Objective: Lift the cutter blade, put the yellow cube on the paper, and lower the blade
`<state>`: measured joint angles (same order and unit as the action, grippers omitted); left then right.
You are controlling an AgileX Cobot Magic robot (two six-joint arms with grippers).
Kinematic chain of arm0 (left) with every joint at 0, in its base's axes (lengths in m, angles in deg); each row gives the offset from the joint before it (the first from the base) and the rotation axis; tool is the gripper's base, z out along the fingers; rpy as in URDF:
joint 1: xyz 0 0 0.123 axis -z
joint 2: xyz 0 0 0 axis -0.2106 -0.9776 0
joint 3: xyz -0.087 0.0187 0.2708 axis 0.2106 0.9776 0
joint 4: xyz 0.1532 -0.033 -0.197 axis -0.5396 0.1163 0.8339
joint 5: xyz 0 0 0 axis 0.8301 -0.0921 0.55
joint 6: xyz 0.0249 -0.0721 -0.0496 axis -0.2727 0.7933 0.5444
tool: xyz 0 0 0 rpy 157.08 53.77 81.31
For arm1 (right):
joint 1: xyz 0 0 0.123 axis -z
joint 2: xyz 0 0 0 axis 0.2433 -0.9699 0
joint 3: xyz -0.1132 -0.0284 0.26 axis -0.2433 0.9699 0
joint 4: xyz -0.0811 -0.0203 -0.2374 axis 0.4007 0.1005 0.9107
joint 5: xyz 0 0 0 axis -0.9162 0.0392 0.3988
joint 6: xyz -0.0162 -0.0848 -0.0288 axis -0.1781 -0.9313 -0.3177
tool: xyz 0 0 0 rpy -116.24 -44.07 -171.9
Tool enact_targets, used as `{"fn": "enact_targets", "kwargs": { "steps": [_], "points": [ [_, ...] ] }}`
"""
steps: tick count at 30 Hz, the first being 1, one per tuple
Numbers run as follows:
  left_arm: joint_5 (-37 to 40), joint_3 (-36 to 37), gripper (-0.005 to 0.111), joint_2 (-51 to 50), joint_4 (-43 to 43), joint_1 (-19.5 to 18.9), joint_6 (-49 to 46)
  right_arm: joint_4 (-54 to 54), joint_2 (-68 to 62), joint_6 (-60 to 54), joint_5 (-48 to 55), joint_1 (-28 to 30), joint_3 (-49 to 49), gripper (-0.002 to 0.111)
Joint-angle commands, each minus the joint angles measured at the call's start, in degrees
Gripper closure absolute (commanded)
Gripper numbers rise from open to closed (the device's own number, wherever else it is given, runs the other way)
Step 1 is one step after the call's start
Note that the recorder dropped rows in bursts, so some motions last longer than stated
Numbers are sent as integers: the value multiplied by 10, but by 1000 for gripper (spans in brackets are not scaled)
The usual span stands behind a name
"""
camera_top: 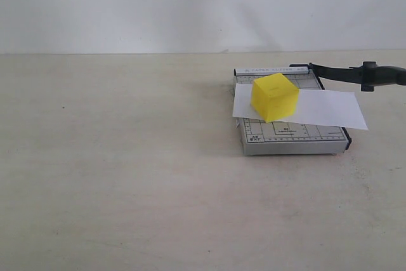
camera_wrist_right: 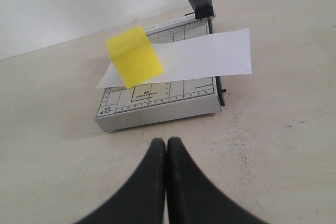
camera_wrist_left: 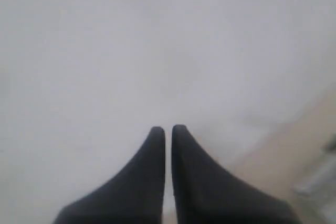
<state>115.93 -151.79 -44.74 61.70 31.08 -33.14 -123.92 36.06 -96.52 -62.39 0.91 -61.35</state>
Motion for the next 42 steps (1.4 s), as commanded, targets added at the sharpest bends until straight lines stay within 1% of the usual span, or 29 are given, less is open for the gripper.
{"fn": "enact_targets", "kwargs": {
  "steps": [1,4,5,7,10,12,14,16,17,19,20,22,23,24,26,28,29,30,32,35,37,39,40,42],
  "points": [
    [1,-1,102,112,-258,-56,40,-1,1,-5,-6,-1,0,108],
    [1,5,102,215,-145,-126,34,-1,1,-5,-6,-1,0,108],
    [1,13,102,258,-108,-141,32,-1,1,-5,-6,-1,0,108],
    [1,37,102,340,-75,-148,15,-1,1,-5,-6,-1,0,108],
    [1,100,102,479,-77,-148,-11,-1,1,-5,-6,-1,0,108],
    [1,178,102,562,-107,-148,-9,-1,1,-5,-6,-1,0,108],
    [1,273,102,625,-122,-148,-7,-1,1,-5,-1,-1,0,108],
    [1,373,102,664,-125,-148,7,-1,1,-5,-1,-1,0,108],
    [1,449,102,686,-135,-148,27,-1,1,-5,3,-1,0,108],
    [1,560,102,713,-146,-147,59,5,1,-5,11,-1,0,108],
    [-15,648,102,726,-146,-147,89,4,1,-4,13,-1,0,108],
    [-117,764,102,743,-147,-147,147,0,1,-3,13,-1,0,108],
    [-200,847,102,748,-160,-147,187,0,1,-3,11,-1,0,108],
    [-256,899,102,748,-176,-147,233,0,1,-3,11,-1,0,108],
    [-394,1021,102,738,-231,-147,328,0,1,-3,11,-1,0,108],
    [-487,1098,102,719,-281,-147,399,0,1,-3,11,-1,0,108],
    [-521,1133,102,704,-303,-147,430,0,1,-3,11,-1,0,108],
    [-541,1156,102,692,-311,-147,450,0,1,-3,11,-1,0,108],
    [-552,1202,102,655,-313,-147,496,0,1,-3,11,-1,0,108],
    [-570,1248,102,607,-322,-147,589,0,1,-3,11,-1,0,108],
    [-615,1275,102,583,-349,-155,657,0,1,-3,8,-1,0,108],
    [-692,1296,102,563,-391,-182,718,0,1,-3,-6,-1,0,108],
    [-717,1304,102,557,-398,-196,724,0,1,-3,-26,-1,0,108],
    [-733,1323,102,551,-398,-236,726,0,1,-1,-67,-1,0,108]
  ]
}}
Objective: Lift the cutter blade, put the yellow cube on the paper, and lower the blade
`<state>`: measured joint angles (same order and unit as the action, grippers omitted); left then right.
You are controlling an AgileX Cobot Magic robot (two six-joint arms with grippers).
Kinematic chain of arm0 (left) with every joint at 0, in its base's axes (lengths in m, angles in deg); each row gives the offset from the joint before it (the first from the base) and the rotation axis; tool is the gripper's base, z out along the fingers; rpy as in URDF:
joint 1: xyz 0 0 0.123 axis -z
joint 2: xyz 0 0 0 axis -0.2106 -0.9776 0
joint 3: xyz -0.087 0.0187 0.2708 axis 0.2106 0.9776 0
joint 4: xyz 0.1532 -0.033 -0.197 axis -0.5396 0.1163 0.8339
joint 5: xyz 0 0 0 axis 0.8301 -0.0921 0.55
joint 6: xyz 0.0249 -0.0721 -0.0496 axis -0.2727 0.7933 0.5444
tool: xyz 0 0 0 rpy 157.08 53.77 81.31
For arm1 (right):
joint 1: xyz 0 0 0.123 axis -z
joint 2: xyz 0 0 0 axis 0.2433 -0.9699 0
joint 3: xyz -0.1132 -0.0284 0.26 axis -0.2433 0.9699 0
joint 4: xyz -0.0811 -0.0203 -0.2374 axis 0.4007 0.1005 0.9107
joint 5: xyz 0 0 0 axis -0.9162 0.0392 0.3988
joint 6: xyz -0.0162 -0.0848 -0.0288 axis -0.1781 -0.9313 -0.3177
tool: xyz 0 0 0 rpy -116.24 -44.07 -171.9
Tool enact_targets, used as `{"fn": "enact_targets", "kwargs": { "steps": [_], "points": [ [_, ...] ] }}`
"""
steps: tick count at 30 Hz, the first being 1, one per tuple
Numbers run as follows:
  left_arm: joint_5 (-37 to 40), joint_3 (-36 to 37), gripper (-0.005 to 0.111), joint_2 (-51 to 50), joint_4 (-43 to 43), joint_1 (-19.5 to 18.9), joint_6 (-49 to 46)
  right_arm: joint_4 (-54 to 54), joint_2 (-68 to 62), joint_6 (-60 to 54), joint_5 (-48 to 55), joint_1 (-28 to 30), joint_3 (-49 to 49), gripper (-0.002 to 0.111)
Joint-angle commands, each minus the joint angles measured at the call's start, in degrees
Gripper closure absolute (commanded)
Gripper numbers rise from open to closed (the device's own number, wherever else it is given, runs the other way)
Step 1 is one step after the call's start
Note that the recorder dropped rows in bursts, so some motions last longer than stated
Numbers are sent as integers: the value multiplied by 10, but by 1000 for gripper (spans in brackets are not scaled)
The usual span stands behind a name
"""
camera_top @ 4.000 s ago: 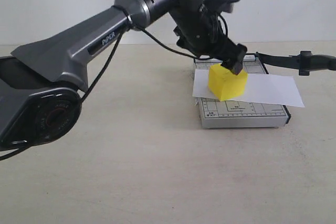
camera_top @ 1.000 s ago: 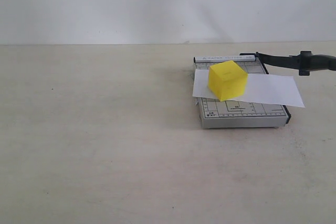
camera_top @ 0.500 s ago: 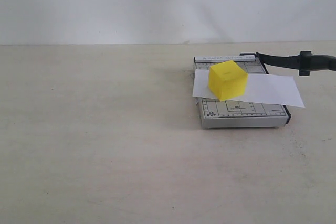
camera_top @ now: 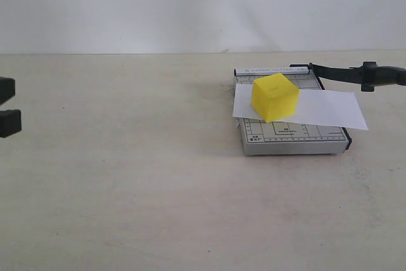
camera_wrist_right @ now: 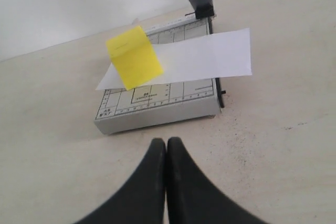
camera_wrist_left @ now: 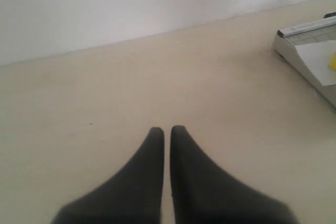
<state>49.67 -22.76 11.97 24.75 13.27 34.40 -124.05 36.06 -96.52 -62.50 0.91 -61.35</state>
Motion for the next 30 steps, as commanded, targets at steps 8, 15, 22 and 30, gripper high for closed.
{"fn": "enact_targets", "kwargs": {
  "steps": [8,15,22,30],
  "points": [
    [-169,141,102,67,-21,-241,50,56,-9,-91,-84,-1,-92,108],
    [-171,205,102,188,6,-309,53,56,-133,-183,-85,-1,-210,108],
    [42,210,102,277,16,-310,38,32,-321,-216,-36,8,-385,108],
    [-62,230,102,310,34,-309,3,164,-544,-95,365,190,-629,83]
  ]
}}
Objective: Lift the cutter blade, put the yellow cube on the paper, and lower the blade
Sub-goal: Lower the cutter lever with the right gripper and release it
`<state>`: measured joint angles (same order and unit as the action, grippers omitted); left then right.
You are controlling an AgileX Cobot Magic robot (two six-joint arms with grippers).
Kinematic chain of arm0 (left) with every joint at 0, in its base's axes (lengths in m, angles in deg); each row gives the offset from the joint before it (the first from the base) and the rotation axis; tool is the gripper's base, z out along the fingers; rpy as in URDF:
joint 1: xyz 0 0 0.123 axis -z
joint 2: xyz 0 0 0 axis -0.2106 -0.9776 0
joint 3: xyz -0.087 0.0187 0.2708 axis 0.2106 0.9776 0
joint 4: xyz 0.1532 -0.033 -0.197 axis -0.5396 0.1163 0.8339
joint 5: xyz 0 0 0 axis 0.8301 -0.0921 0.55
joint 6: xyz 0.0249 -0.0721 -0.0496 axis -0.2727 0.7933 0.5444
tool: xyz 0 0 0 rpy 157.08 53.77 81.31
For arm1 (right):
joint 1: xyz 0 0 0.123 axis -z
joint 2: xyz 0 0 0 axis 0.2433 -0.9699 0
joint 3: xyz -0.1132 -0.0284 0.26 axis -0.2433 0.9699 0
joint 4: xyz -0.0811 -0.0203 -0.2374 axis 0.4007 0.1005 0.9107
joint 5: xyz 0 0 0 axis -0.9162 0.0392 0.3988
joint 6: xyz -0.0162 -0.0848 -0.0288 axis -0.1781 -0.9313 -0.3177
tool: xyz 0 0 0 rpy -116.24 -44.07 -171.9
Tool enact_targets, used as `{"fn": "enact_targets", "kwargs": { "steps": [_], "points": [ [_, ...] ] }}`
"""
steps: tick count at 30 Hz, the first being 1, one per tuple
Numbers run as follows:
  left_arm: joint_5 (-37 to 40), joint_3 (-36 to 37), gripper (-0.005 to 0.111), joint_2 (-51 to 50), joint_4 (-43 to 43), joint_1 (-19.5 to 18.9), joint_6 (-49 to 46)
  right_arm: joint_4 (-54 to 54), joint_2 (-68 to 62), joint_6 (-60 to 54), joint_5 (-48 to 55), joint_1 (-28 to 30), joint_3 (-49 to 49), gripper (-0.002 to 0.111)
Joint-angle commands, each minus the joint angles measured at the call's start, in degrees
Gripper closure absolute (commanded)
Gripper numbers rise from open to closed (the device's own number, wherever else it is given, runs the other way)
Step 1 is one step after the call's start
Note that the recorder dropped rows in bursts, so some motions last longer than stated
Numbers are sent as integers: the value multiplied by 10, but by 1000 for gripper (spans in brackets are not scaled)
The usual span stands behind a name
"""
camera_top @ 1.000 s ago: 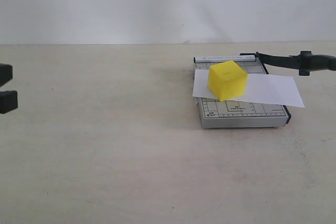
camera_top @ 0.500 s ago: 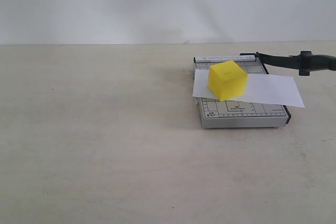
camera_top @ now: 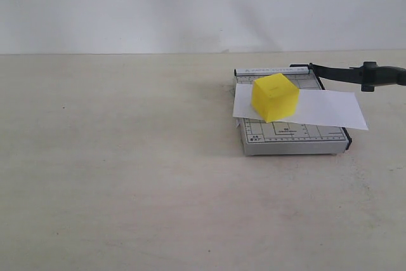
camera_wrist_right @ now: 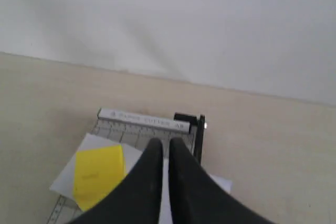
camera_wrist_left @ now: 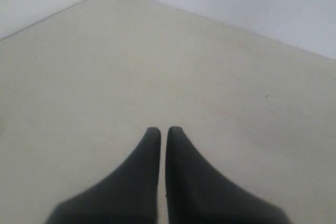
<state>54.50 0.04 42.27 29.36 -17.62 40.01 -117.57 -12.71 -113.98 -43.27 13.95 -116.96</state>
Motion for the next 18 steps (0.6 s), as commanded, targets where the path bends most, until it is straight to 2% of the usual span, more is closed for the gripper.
{"fn": "enact_targets", "kwargs": {
  "steps": [1,3,7,11,13,18],
  "points": [
    [-129,2,102,7,-12,0,-57,119,-72,116,209,62,-91,69],
    [-136,2,102,7,-12,0,-57,118,-80,146,218,62,-97,59],
    [-136,2,102,7,-12,0,-57,162,-90,215,235,62,-97,60],
    [-136,2,102,7,-12,0,-57,162,-114,223,274,62,-97,61],
    [-136,2,102,7,-12,0,-57,162,-121,225,286,62,-97,67],
    [-136,2,102,7,-12,0,-57,162,-136,222,321,62,-97,96]
  ]
}}
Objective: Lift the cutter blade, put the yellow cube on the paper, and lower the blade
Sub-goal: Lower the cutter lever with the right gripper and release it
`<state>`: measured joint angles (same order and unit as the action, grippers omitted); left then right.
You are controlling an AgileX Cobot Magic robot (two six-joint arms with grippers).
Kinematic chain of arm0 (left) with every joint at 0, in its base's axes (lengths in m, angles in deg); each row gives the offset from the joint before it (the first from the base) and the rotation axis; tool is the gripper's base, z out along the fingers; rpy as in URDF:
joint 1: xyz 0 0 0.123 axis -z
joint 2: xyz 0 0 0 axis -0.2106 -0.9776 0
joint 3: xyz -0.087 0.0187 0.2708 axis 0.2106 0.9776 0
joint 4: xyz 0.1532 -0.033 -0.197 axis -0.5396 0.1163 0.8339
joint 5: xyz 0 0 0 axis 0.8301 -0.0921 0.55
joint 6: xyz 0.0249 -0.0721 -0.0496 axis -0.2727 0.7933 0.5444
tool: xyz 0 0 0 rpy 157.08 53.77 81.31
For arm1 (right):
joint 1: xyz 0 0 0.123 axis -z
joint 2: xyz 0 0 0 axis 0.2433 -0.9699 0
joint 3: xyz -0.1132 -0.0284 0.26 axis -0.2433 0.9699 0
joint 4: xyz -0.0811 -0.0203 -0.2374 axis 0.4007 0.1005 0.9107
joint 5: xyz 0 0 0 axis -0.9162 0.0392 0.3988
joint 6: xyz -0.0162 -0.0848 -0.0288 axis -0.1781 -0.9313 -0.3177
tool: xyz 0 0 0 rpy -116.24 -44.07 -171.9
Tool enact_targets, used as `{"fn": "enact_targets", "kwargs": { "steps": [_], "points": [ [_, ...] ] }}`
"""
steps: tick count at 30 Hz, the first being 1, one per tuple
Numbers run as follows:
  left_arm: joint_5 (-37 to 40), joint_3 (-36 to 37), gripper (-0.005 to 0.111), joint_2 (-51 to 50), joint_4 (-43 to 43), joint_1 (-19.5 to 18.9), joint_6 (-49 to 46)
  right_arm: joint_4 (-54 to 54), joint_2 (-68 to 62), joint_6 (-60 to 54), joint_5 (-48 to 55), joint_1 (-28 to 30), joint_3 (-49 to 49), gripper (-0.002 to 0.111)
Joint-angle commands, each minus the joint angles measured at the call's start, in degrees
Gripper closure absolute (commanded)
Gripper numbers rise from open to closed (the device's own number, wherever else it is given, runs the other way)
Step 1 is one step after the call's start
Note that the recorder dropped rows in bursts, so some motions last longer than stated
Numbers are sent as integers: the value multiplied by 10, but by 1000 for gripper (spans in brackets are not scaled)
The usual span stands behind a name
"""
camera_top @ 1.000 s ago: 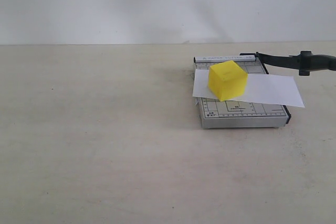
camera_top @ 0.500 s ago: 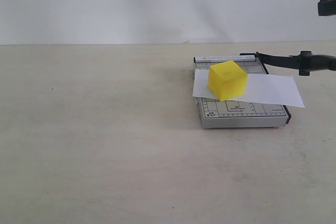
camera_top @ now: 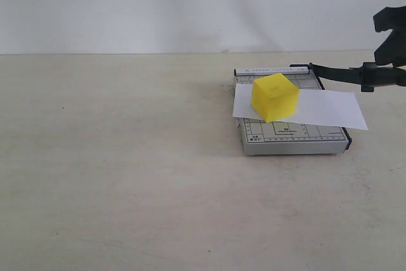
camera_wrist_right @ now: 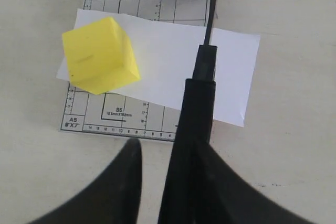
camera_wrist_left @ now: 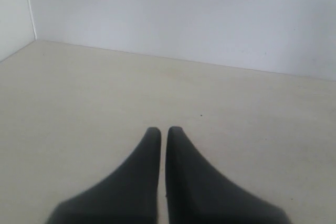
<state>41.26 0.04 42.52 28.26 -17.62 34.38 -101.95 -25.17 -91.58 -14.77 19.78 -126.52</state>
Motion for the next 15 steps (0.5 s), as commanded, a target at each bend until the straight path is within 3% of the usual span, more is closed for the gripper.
{"fn": "enact_targets", "kwargs": {
  "steps": [1,3,15],
  "points": [
    [-3,2,102,4,-1,0,-1,6,-14,-2,40,4,-2,101],
    [-3,2,102,4,-1,0,-1,6,-19,-2,42,4,-1,109],
    [-3,2,102,4,-1,0,-1,-13,-39,-20,14,4,18,108]
  ]
}}
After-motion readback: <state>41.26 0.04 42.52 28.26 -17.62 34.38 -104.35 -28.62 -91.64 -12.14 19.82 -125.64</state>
